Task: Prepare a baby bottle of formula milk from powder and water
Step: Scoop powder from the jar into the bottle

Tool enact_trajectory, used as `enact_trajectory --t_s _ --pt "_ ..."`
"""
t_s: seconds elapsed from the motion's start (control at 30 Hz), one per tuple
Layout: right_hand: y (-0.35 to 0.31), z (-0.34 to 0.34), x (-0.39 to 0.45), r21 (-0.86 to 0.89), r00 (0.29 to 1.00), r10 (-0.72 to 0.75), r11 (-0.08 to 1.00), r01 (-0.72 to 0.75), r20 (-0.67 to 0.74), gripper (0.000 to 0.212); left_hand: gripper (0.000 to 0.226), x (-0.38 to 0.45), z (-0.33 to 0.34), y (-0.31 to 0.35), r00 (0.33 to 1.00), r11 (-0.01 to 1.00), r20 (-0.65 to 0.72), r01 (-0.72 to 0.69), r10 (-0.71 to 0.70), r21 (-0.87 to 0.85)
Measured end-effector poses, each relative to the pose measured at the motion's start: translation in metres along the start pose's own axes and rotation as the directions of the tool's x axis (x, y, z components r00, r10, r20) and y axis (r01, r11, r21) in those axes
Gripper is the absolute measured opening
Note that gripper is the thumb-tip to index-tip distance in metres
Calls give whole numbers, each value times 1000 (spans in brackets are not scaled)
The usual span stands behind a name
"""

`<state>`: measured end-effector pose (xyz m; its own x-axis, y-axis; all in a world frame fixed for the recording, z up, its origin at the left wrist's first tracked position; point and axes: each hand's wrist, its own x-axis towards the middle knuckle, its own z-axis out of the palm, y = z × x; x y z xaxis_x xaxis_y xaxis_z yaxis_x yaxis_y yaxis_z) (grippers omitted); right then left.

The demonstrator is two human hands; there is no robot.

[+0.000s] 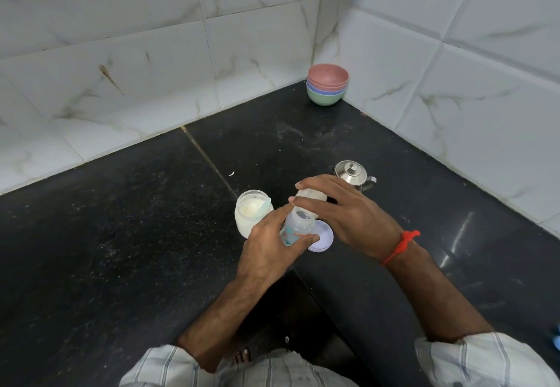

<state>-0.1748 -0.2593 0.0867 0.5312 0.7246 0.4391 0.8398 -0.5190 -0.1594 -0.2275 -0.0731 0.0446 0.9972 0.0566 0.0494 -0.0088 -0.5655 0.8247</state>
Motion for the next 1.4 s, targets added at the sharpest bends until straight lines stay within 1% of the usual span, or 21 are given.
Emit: enact_trajectory --t_s 0.23,0.33,0.5,0.6,0.77,1.03,1.17,1.27,1.4 --pt "-5 -8 1 34 1000 0 999 -1 29 51 70 0 -1 1 1000 1000 10 -4 5 -17" --pt "-8 -12 -1 90 998 44 995 -48 53 54 68 1 -2 1 1000 1000 18 -14 15 -28" --pt "-7 -12 2 120 995 59 990 -69 87 51 68 2 -2 4 1000 1000 6 -15 15 -16" --pt "-6 -11 2 124 997 63 990 -69 48 46 70 4 -2 7 1000 1000 1 5 -5 -7" --pt "-3 -6 4 119 998 36 992 -42 49 56 72 6 -2 9 1000 1000 5 21 -21 -8" --pt "-5 -8 7 115 999 31 993 -35 39 53 72 7 -2 10 999 999 7 35 -35 -3" --pt "-10 -12 7 122 999 34 992 -33 -13 50 70 6 -3 10 1000 1000 16 13 -13 -23" --pt "-12 -12 8 128 999 32 991 -30 -17 49 70 6 -4 11 1000 999 17 23 -23 -22" --pt "-13 -12 6 143 997 65 988 -58 -42 49 70 7 -4 12 1000 1000 18 12 -12 -22"
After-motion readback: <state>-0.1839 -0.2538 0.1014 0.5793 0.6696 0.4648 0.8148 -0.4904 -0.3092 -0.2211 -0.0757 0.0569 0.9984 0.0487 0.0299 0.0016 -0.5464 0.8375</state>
